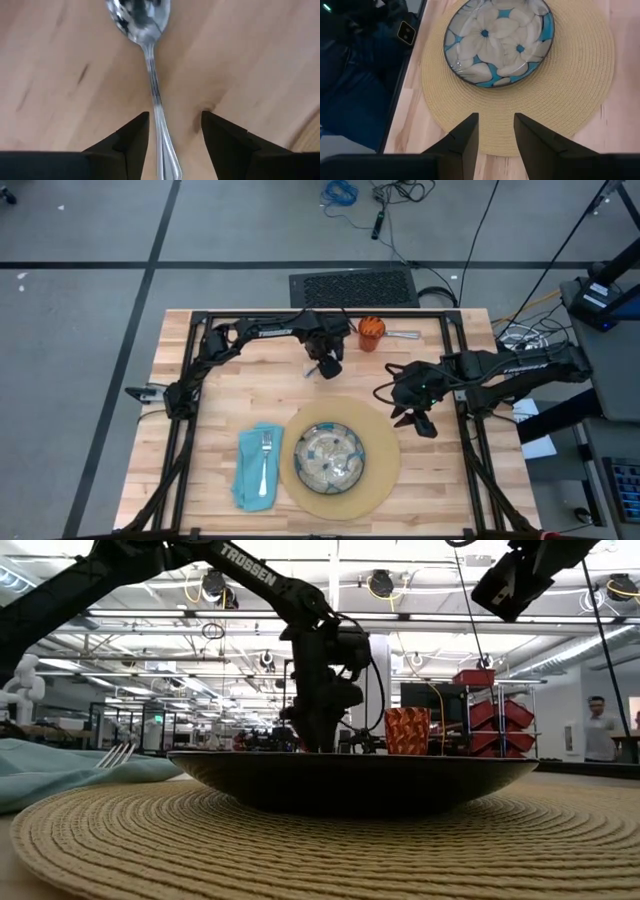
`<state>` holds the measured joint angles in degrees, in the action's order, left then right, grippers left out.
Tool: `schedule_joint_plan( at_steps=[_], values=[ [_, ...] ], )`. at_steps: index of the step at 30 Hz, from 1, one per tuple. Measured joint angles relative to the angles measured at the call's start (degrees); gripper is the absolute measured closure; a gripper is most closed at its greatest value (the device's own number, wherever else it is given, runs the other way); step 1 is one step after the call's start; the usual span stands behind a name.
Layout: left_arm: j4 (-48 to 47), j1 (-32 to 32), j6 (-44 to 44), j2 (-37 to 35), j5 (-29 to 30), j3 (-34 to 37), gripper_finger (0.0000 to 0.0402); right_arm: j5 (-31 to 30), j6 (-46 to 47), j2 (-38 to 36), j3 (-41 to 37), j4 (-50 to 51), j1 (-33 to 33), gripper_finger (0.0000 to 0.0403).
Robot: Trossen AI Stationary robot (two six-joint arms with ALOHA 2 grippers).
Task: Set table place
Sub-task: Move the silver spoon to the right side of the brown mat
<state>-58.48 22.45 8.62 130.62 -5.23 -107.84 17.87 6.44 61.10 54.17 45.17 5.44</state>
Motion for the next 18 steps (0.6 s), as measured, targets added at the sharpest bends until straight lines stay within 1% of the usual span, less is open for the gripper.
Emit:
schedule_joint_plan(
  at_steps=[1, 5, 6, 18],
  values=[
    [0.74, -0.19, -0.10, 1.03, 0.24, 0.18, 0.0236, -0.01, 0.00, 0.00, 0.01, -0.05, -0.01, 0.0287],
    [1.61, -1.23, 1.25, 3.42, 8.66, -0.32, 0.0236, -0.14, 0.23, 0.02, 0.00, -0.31, 0.21, 0.0287],
    [1.63, -1.46, 1.09, 3.46, 9.64, -0.37, 0.0236, -0.27, 0.37, 0.07, 0.00, -0.37, 0.31, 0.0287],
    [2.10, -0.49, 0.07, 3.53, 7.59, -0.32, 0.0236, -0.28, -0.86, 0.09, -0.04, -1.05, 0.29, 0.0287]
  ],
)
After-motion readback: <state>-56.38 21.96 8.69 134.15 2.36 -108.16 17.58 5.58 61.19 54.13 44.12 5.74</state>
